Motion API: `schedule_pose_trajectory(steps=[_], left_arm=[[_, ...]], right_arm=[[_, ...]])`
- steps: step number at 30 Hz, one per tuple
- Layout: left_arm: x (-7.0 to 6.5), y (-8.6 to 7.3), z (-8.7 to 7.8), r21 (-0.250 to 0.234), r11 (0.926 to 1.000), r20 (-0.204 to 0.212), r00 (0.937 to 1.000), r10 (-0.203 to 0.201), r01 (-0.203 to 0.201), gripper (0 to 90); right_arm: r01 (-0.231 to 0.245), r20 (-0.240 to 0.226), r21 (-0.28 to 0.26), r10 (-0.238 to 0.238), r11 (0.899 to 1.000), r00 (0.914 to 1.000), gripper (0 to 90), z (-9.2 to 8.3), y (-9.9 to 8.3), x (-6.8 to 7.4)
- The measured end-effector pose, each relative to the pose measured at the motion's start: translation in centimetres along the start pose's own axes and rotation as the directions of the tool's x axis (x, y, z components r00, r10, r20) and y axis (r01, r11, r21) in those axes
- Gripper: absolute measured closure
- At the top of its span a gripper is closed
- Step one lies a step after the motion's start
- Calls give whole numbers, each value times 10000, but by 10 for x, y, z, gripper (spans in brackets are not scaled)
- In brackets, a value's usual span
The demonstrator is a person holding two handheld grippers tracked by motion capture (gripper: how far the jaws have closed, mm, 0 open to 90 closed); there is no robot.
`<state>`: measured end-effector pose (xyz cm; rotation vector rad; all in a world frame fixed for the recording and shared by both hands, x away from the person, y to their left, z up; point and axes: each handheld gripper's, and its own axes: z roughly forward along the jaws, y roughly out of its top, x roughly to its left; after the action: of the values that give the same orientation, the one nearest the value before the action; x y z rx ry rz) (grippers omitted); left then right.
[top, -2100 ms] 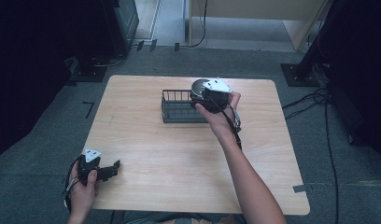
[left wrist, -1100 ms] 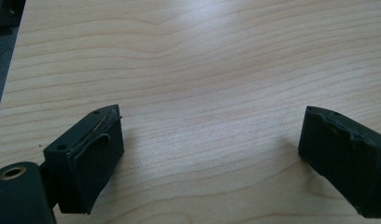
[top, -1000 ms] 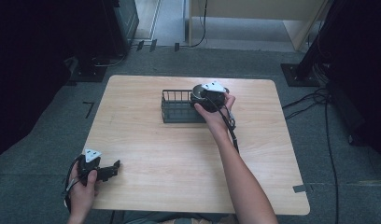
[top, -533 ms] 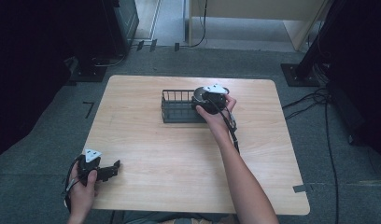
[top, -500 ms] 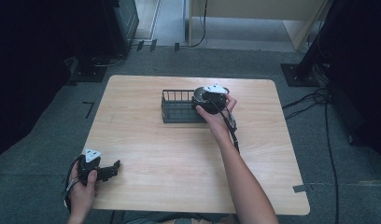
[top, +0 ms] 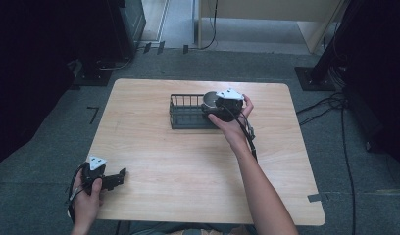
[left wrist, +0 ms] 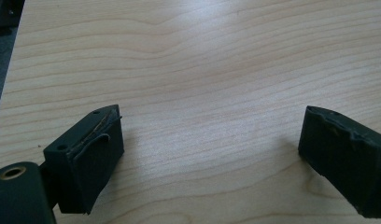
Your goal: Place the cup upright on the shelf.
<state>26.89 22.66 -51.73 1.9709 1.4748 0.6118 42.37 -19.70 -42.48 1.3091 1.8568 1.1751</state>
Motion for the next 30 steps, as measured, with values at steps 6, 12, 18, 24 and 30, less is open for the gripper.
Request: schedule_pose_trajectory(steps=[6, 12, 18, 24, 30], left_arm=[[0, 0, 0, 0, 10000, -2, 10000, 1, -1, 72], [0, 0, 0, -3, 10000, 0, 10000, 0, 0, 72], [0, 0, 0, -17, 10000, -6, 10000, -3, 3, 72], [0, 0, 0, 1, 10000, -5, 10000, 20, -20, 72], [0, 0, 0, 4, 10000, -5, 10000, 20, -20, 72]], right_arm=[[-137, -66, 18, 137, 9999, 9999, 10, -12, -6, -3], [-328, 19, 177, 328, 9993, 9995, 11, -23, -22, -16], [-456, 5, 284, 456, 9986, 9990, 11, -38, -41, -28], [-539, -30, 300, 540, 9981, 9985, 12, -47, -52, -31], [-513, 138, 614, 506, 9968, 9986, 13, -53, -73, -35]])
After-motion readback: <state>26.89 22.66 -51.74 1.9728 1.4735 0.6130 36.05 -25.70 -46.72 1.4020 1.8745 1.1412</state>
